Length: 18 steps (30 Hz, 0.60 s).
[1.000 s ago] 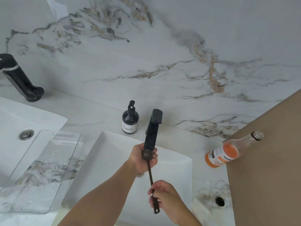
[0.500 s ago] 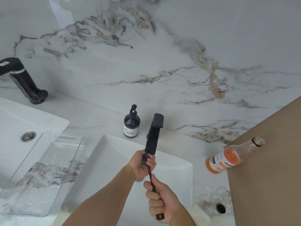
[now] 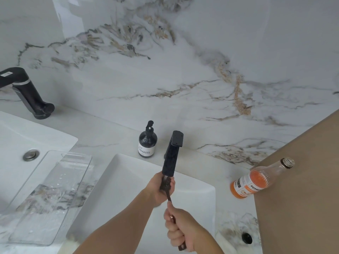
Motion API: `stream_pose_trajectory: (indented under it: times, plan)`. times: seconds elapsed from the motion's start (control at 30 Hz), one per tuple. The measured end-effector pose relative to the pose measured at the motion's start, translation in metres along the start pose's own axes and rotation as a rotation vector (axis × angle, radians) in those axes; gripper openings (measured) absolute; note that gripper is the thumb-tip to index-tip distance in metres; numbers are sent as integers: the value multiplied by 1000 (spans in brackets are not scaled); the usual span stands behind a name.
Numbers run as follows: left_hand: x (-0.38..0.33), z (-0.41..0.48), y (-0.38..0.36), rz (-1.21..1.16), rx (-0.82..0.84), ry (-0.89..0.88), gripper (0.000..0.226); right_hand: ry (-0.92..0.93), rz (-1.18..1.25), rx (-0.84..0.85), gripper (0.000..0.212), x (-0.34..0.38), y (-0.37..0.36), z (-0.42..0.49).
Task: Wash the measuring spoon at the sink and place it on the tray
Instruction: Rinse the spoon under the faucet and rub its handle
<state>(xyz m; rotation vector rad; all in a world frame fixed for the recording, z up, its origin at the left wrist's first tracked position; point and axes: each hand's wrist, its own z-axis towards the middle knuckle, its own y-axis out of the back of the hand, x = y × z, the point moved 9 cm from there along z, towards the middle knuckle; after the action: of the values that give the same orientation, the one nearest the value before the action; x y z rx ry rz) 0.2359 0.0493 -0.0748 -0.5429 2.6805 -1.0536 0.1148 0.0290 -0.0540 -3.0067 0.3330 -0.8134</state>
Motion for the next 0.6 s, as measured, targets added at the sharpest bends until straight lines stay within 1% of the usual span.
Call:
stream_pose_trajectory:
  times: [0.03,0.07,0.1,0.13,0.2,0.27,0.3,0.4,0.43,0.5,0.6]
  plan:
    - [-1,-1,-1,-10,42,-9,12,-28,211,121,50,-1,-9,-2]
    - [-1,-3,-4,-16,101,-17,11,-27,352,219,50,2,-17,-4]
    - [0,-6,-8,-25,167,-23,13,-22,443,291,49,4,-23,-7]
    - [1,-8,-11,-44,224,-25,16,-8,501,301,49,5,-26,-5]
    - [3,-10,-12,-92,265,-35,21,15,461,232,50,5,-31,-1]
    - [-2,-8,-3,-38,212,-89,20,17,370,127,52,3,-29,3]
    - [-6,-7,4,61,159,-130,19,21,311,67,52,1,-25,5]
    - [-16,-11,14,455,32,-229,15,28,122,-71,51,-3,-17,10]
    - [-18,-13,15,541,-6,-256,13,28,111,-95,52,-3,-16,11]
    - [-23,-14,11,631,-68,-316,13,28,165,-113,55,-3,-16,11]
    - [-23,-15,6,625,-101,-334,11,59,178,-129,63,4,-12,13]
